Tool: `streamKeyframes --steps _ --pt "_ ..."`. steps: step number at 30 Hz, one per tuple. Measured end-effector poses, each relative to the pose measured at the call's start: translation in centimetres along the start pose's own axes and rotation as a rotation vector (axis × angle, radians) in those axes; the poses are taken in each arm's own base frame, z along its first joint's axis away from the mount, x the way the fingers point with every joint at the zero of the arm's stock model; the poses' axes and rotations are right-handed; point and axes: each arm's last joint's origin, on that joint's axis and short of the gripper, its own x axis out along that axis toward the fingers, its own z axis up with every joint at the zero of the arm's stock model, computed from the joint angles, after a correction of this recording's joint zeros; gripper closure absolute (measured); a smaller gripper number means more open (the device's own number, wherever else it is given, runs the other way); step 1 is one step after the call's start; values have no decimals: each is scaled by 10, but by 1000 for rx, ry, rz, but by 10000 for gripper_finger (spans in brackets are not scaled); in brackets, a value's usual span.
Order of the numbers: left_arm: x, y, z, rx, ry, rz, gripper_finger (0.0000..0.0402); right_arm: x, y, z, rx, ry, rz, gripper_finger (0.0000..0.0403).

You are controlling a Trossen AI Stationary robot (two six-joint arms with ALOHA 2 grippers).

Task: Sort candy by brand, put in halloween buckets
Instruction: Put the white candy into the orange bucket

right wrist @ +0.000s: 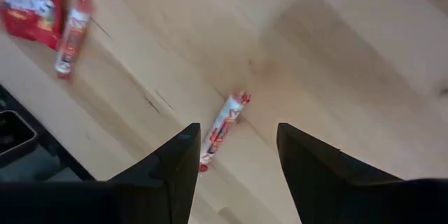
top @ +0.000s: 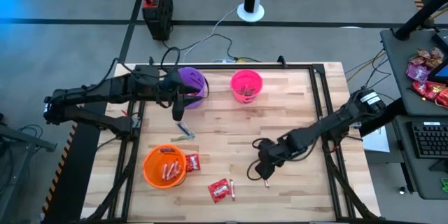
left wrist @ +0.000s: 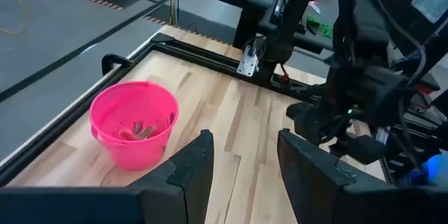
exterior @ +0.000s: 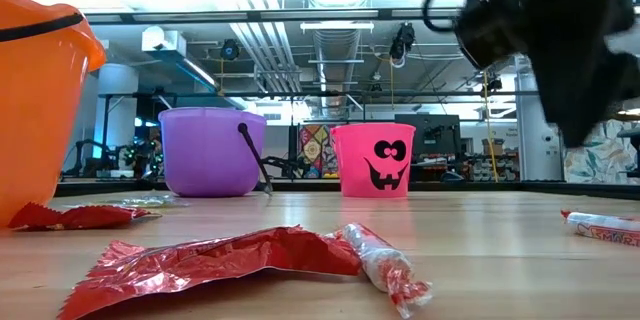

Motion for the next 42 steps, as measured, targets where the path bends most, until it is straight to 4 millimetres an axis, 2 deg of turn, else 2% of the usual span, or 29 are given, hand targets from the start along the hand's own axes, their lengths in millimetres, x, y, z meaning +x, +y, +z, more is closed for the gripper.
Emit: streamKeyframes --steps 8,15,18,22,27,30,35,42 --pt "0 -1 -2 3 18 -1 260 28 -4 -13 14 8 -47 235" --pt "0 -1 -2 3 19 -2 260 57 11 -12 -53 25 -50 247" --pt "0 -1 -2 2 19 -1 260 61 14 -10 -71 25 -53 257" --pt "1 -1 -2 3 23 0 260 61 12 -10 -84 26 -61 293" --pt "7 -1 -4 4 41 5 260 63 8 -10 -121 21 -72 371" --pt "11 -1 -6 5 55 9 260 64 7 -8 -158 14 -71 378" --pt "12 -3 -7 11 61 -1 260 52 6 -2 -171 -26 -61 378" --pt "6 -14 -5 77 42 -115 260 -4 6 18 -151 -229 20 378"
